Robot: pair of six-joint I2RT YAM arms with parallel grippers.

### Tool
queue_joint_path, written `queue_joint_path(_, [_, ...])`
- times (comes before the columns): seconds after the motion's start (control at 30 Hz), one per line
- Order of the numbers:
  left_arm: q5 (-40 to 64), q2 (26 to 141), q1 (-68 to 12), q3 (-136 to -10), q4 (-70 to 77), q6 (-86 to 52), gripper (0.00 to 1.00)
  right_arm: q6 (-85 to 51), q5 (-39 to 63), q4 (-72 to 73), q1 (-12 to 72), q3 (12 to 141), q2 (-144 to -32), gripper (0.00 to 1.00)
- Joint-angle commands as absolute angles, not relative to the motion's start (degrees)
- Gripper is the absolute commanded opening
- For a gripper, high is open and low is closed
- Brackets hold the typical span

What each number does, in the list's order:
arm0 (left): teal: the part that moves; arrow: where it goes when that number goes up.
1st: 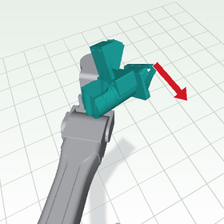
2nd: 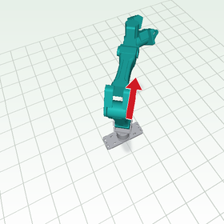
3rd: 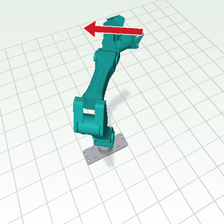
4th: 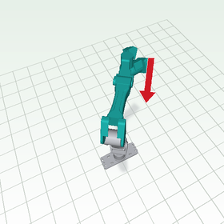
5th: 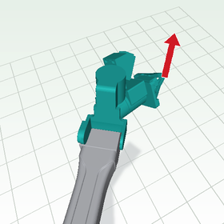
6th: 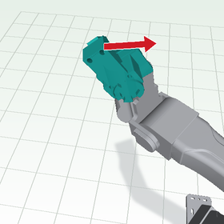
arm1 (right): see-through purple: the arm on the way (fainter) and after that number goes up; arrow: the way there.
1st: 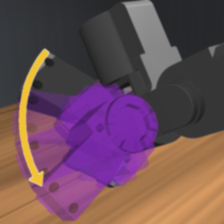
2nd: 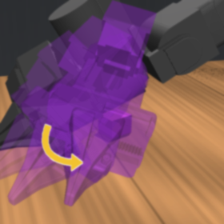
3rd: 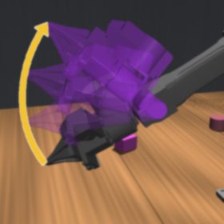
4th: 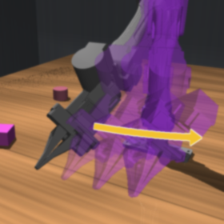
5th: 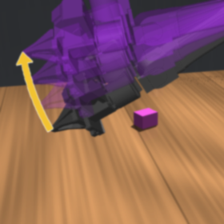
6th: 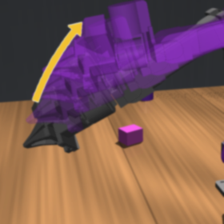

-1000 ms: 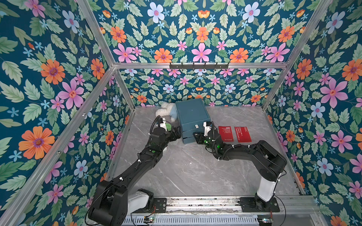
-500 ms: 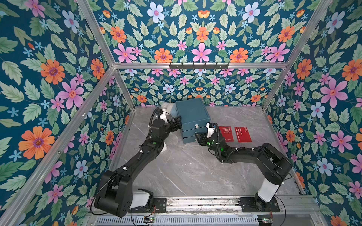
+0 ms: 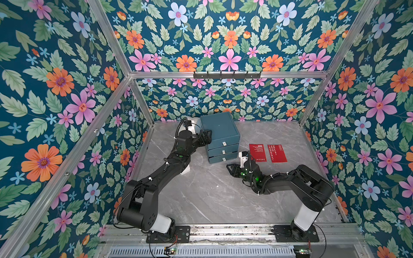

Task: Take the postcards out of the drawer
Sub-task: Open the drawer in the storage box.

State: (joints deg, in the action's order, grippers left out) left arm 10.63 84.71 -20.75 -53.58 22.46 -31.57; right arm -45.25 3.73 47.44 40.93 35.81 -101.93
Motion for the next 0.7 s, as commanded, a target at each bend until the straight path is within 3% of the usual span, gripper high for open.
queue_joint_path(0.0, [12.3,85.49,-20.65,-54.5,22.69,-31.15,1.0,-46.31,3.84,53.07,40.98,37.17,-104.35,0.44])
queue_joint_path(0.67, [12.92,86.54,-20.65,-54.77,21.44,-30.4,1.0,-44.16,1.41,55.98,39.63,49.5,-118.01,0.43])
